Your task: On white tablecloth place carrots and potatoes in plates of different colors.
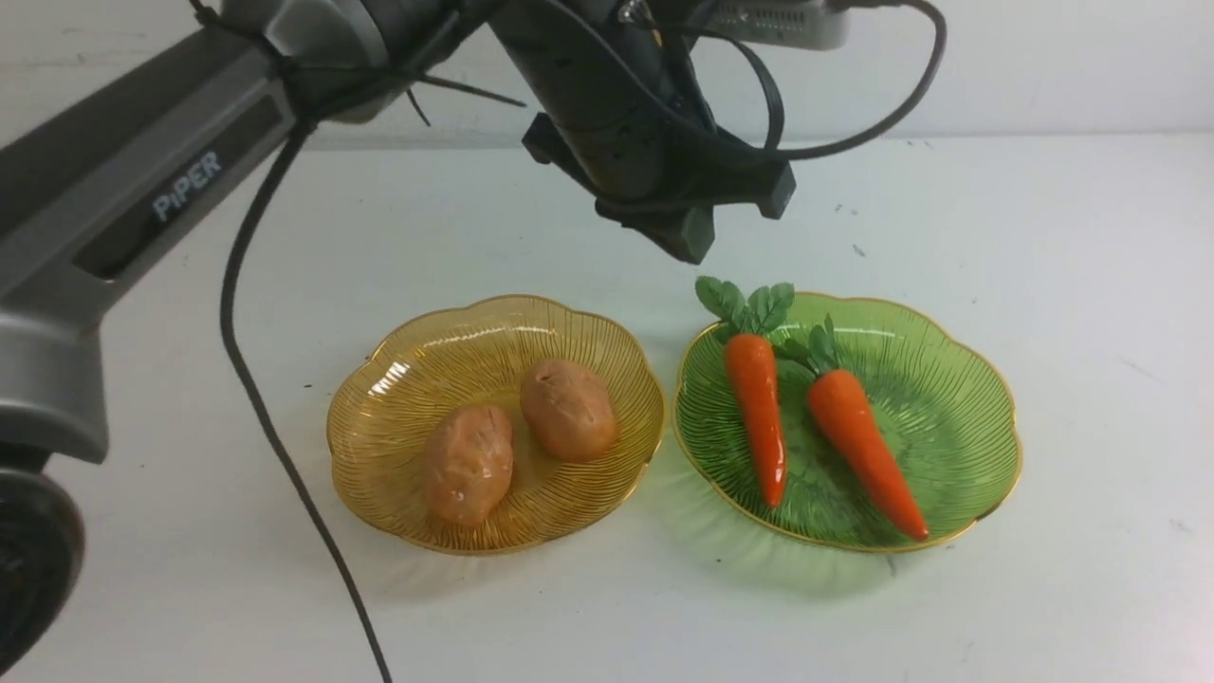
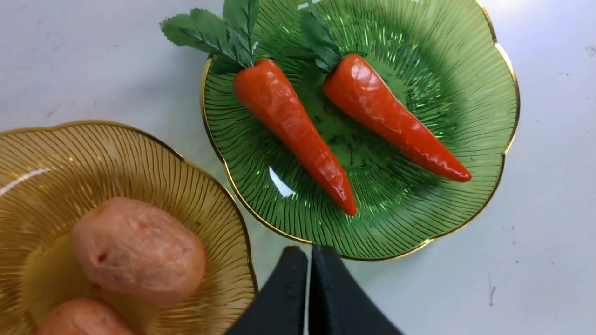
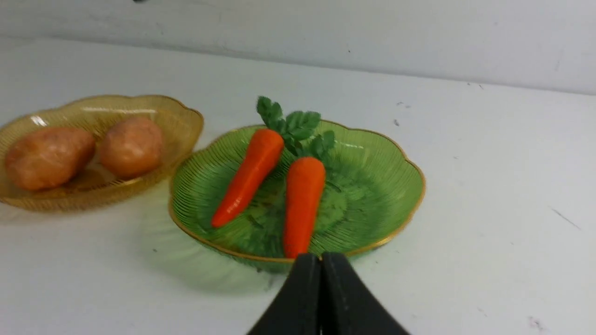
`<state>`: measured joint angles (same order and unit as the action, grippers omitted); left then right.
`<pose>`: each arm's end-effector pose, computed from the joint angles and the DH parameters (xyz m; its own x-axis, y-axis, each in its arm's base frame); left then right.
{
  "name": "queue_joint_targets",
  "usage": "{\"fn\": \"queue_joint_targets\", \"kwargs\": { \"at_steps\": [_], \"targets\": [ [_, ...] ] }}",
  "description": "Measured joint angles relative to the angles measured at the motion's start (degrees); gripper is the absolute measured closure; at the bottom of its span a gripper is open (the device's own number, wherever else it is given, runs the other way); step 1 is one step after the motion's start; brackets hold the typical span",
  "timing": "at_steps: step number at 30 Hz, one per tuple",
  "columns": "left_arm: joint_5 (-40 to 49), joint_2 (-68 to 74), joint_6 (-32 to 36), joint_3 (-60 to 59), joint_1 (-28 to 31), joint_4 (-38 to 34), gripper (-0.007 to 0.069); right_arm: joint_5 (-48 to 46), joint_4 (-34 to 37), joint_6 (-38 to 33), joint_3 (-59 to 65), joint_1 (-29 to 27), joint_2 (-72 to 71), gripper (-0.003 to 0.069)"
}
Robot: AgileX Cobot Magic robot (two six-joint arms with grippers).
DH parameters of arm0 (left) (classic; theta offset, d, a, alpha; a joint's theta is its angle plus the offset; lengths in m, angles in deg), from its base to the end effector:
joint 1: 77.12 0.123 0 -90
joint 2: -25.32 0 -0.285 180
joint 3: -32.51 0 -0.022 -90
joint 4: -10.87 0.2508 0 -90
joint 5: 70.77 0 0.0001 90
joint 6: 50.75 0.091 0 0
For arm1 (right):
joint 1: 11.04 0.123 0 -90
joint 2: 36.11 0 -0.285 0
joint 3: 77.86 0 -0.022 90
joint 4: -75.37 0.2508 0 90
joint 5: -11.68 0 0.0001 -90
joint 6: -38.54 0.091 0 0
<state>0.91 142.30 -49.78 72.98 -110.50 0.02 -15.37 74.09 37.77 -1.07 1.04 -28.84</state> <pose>0.3381 -0.2422 0.3810 -0.7334 0.4323 -0.5247 0.5895 0.7887 -0.1742 0.0484 0.0094 0.1740 -0.3452 -0.1080 -0.9323 -0.2116 0.9767 -0.0348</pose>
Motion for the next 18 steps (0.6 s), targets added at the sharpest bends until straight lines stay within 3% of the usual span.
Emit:
{"fn": "queue_joint_targets", "kwargs": {
  "at_steps": [7,12,18],
  "targets": [
    [-0.06,-12.40,2.69,-11.83,0.00,2.08,0.0628,3.68,1.96,0.00,1.75,-7.27,0.00,0.0674],
    [-0.06,-26.99,2.15,-27.13,0.00,9.99,0.0628,3.89,2.38,0.00,1.75,-9.36,0.00,0.0674],
    [-2.40,-48.84,-1.76,-46.25,0.00,12.71,0.0628,3.89,2.38,0.00,1.80,-9.52,0.00,0.0674]
  ]
}}
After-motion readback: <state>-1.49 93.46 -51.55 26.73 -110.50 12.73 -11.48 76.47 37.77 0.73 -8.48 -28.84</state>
